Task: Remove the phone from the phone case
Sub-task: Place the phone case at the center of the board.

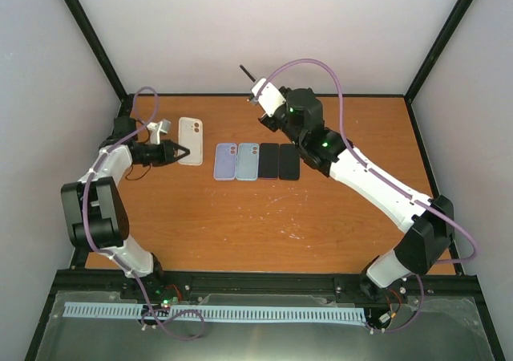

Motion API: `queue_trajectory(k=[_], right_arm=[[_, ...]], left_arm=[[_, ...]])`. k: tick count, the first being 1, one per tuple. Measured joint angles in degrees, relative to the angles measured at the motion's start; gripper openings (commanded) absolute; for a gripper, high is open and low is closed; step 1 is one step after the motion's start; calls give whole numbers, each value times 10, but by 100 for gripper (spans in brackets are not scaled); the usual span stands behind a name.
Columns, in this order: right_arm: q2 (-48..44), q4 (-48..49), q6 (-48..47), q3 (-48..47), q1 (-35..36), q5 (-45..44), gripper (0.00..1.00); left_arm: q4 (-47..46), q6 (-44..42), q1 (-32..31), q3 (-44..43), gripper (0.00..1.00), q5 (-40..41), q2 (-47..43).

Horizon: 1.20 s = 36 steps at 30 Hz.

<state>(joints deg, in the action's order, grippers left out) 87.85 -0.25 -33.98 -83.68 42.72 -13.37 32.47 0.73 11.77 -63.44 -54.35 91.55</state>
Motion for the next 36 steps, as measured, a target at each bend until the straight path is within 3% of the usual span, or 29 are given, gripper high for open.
queue_trajectory(k=[4, 16, 36], right_arm=[[-9, -29, 9, 28, -20, 5, 3], [-38, -56, 15, 51, -31, 23, 3], [-42, -69, 22, 52, -46, 33, 3]], left_arm=[[33, -41, 2, 0, 1, -4, 32], [40, -48, 2, -37, 1, -11, 179], [49, -48, -17, -101, 1, 2, 299]])
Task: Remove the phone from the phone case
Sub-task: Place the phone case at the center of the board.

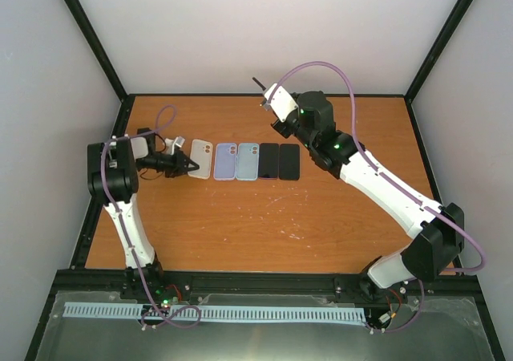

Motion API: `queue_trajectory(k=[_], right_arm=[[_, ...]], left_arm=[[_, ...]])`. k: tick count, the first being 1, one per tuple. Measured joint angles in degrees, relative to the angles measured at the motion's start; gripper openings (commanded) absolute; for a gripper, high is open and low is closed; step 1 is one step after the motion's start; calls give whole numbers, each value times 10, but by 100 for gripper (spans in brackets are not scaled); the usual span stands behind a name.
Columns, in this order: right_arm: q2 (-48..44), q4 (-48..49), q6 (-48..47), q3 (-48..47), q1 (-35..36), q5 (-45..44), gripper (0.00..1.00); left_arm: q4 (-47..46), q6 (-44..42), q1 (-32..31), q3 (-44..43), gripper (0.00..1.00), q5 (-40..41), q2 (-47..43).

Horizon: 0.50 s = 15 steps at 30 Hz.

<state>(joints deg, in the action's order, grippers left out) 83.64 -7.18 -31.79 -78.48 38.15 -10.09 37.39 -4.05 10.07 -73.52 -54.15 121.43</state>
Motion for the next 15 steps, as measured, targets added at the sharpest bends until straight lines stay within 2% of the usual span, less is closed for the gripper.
queue_trajectory(k=[3, 6, 15], right_arm=[[1, 0, 1, 0, 0, 2, 3], [2, -2, 1, 0, -1, 3, 3], [9, -4, 1, 0, -3, 3, 3]], left_arm=[[0, 0, -8, -6, 1, 0, 5], [-1, 1, -15, -10, 6, 2, 7], [-3, 19, -27, -10, 42, 17, 0]])
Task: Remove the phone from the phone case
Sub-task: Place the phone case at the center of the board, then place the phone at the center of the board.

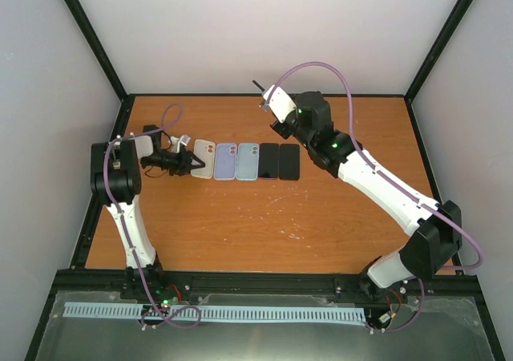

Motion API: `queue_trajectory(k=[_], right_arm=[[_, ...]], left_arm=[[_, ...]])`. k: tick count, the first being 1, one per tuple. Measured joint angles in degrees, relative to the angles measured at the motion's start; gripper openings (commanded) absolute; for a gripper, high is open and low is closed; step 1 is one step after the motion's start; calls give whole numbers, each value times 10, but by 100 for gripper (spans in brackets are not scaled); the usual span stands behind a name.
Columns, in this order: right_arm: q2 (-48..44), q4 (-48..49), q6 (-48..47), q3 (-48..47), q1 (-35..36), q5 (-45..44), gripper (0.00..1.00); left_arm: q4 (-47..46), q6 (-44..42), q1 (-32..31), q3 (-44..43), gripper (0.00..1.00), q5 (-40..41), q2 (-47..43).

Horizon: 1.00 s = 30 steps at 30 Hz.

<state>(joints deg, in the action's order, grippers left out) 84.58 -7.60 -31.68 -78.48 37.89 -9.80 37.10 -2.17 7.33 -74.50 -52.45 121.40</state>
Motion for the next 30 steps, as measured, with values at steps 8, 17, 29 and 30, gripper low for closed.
queue_trajectory(k=[8, 17, 29, 30], right_arm=[[2, -3, 1, 0, 0, 3, 3], [8, -2, -2, 0, 0, 5, 3], [19, 137, -156, 53, 20, -5, 3], [23, 152, -176, 55, 23, -6, 3]], left_arm=[[-13, 28, -16, 19, 80, 70, -53], [-1, 31, -13, 24, 100, 186, -106], [35, 56, 20, -185, 100, 58, -200], [31, 63, 24, -199, 100, 38, -209]])
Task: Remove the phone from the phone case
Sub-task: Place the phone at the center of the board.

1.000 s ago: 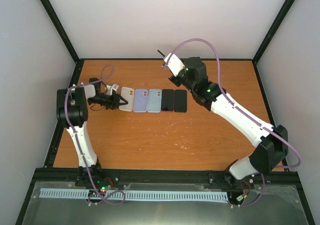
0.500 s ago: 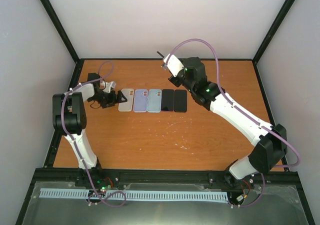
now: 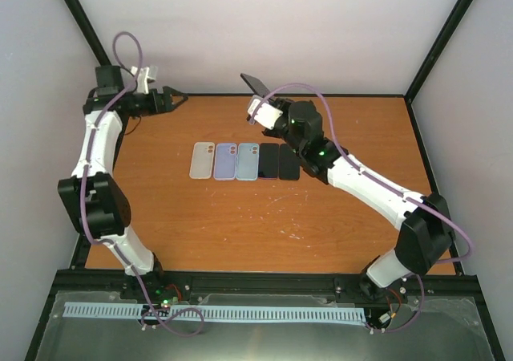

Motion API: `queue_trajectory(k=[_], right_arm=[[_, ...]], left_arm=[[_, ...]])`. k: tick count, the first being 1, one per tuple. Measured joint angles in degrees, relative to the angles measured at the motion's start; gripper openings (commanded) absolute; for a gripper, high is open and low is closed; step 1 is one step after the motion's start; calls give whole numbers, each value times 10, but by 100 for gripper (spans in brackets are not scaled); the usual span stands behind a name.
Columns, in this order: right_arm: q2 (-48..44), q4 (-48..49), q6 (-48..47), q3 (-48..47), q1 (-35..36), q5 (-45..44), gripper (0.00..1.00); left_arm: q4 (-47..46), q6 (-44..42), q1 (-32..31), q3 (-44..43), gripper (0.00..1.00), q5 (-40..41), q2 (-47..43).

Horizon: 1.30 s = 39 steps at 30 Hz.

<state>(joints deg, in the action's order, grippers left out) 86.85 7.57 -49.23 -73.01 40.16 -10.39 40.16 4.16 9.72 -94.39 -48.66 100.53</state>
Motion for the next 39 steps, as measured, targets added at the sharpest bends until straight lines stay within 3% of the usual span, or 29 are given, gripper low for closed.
queue_trajectory(k=[7, 12, 15, 21, 33, 39], right_arm=[[13, 148, -174, 58, 38, 6, 3], [42, 214, -260, 87, 70, 26, 3], [53, 239, -296, 103, 82, 40, 3], [72, 286, -337, 115, 98, 50, 3], [92, 339, -375, 123, 127, 64, 3], [108, 359, -385, 123, 144, 68, 3]], left_arm=[[-44, 87, 15, 1, 100, -191, -34], [-120, 183, 15, 71, 100, -284, -50], [-211, 285, 15, 140, 98, -320, -72], [-308, 389, 14, 194, 89, -335, -90], [-340, 445, -8, 224, 62, -303, -95], [-359, 467, -24, 231, 37, -300, -95]])
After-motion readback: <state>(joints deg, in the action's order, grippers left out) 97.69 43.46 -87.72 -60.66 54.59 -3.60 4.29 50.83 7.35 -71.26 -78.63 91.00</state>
